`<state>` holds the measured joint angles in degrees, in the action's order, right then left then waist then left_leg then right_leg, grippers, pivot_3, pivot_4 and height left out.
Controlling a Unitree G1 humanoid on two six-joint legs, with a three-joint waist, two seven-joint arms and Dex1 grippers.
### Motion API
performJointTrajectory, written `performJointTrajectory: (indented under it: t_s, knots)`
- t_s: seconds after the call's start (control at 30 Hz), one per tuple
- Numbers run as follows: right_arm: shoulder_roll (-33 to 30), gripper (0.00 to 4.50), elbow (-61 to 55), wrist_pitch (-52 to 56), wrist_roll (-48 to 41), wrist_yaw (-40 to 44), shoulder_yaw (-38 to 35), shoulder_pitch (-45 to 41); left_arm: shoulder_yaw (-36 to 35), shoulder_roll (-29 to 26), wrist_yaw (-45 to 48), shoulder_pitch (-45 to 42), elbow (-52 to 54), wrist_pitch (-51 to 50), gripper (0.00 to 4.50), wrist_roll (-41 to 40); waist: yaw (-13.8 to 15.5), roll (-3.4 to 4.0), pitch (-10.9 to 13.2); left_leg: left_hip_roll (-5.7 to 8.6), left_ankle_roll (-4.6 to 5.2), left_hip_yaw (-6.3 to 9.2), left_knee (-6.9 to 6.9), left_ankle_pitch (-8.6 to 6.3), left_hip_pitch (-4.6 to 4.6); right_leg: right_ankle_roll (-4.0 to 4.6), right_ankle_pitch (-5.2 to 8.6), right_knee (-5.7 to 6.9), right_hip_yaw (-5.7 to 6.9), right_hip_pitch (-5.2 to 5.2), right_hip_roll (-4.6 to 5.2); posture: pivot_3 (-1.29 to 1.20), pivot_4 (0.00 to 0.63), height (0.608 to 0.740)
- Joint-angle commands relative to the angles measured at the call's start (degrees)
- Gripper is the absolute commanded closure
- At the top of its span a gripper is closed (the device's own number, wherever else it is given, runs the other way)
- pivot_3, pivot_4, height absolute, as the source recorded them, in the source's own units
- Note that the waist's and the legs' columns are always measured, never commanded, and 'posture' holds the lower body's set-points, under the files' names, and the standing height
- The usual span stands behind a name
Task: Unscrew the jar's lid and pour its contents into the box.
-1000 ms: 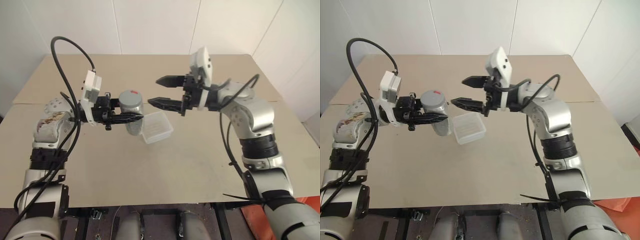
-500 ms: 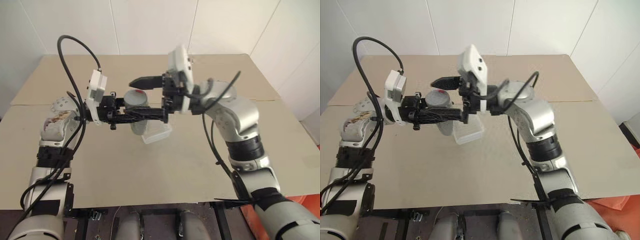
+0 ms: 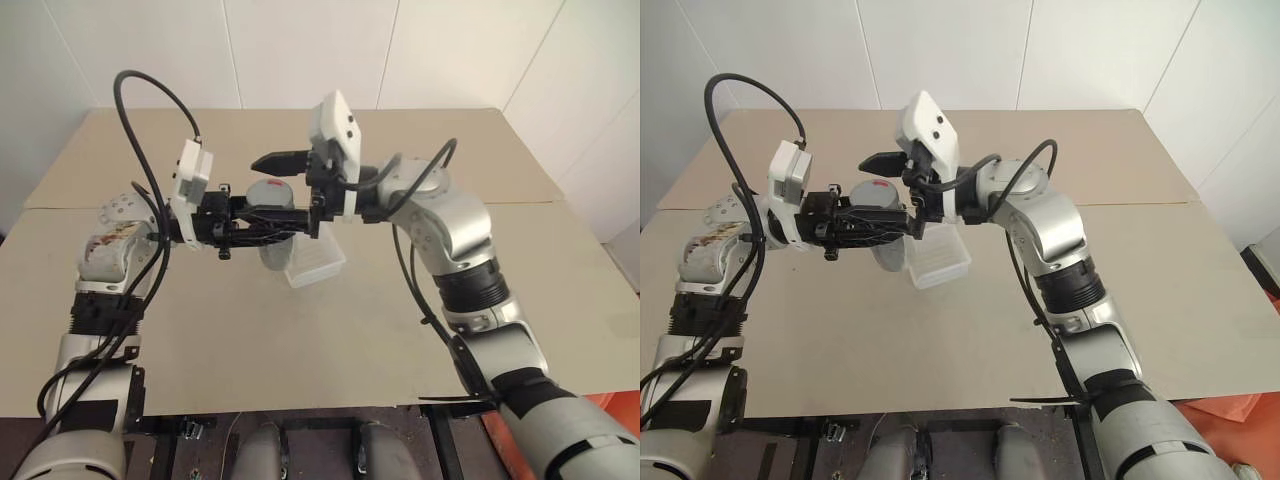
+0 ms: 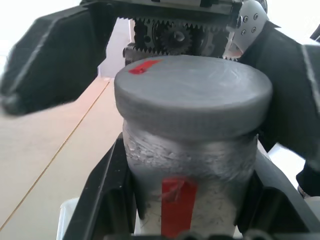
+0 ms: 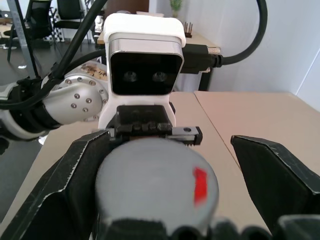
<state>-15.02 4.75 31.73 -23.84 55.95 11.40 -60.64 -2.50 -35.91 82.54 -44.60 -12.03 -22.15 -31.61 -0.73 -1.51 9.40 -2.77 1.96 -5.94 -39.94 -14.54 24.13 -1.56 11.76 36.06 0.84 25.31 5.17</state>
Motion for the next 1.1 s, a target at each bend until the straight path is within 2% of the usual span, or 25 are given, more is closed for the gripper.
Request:
performJointTrajectory:
  t_s: [0.03, 0.57, 0.7, 0.9, 1.1]
  knots:
    - [-2.6, 0.07, -2.4, -0.4, -1.5, 0.6, -4.1, 0.3, -1.3, -1.1, 0.6, -0.1, 2.4, 0.0, 2.47, -1.3, 0.0, 0.0, 0.0, 0.0, 0.0, 0.0, 0.0, 0.0, 0.0, 0.0, 0.0, 0.0, 0.0, 0.0, 0.0, 0.0, 0.15, 0.74]
    - [-7.9, 0.07, -7.5, 0.5, -4.7, 4.4, -5.0, 4.5, -1.0, -0.9, 1.1, -1.0, 1.7, 0.0, 2.47, -1.3, -0.1, 0.0, 0.0, -0.01, 0.0, 0.0, 0.0, 0.0, -0.01, 0.0, 0.0, 0.0, -0.01, 0.0, -0.01, 0.0, 0.15, 0.74]
    - [-6.5, 0.07, -10.3, 2.0, -5.8, 3.7, -3.6, 4.2, -0.8, -0.6, 1.1, -1.2, 1.7, 0.0, 2.47, -1.1, 0.0, 0.0, 0.0, -0.01, 0.0, 0.0, 0.0, 0.0, -0.01, 0.0, 0.0, 0.01, -0.01, 0.01, -0.01, 0.0, 0.15, 0.74]
    - [-2.3, 0.07, -7.1, 2.6, -2.4, -0.9, -1.2, 1.6, -0.7, -0.5, 1.1, -1.5, 1.6, 0.2, 2.47, -0.9, -0.2, 0.0, 0.0, -0.01, -0.01, 0.0, 0.01, 0.01, -0.04, 0.0, 0.0, 0.05, -0.02, 0.01, -0.02, 0.0, 0.15, 0.74]
    - [-1.3, 0.07, -5.2, 3.9, -1.8, -1.6, -1.0, 0.1, -1.0, -0.9, 0.7, -0.8, 2.6, 0.2, 2.47, -0.9, 0.1, 0.0, 0.0, 0.0, -0.01, 0.0, 0.0, 0.01, 0.01, 0.0, 0.0, 0.01, 0.01, 0.0, 0.0, 0.0, 0.15, 0.74]
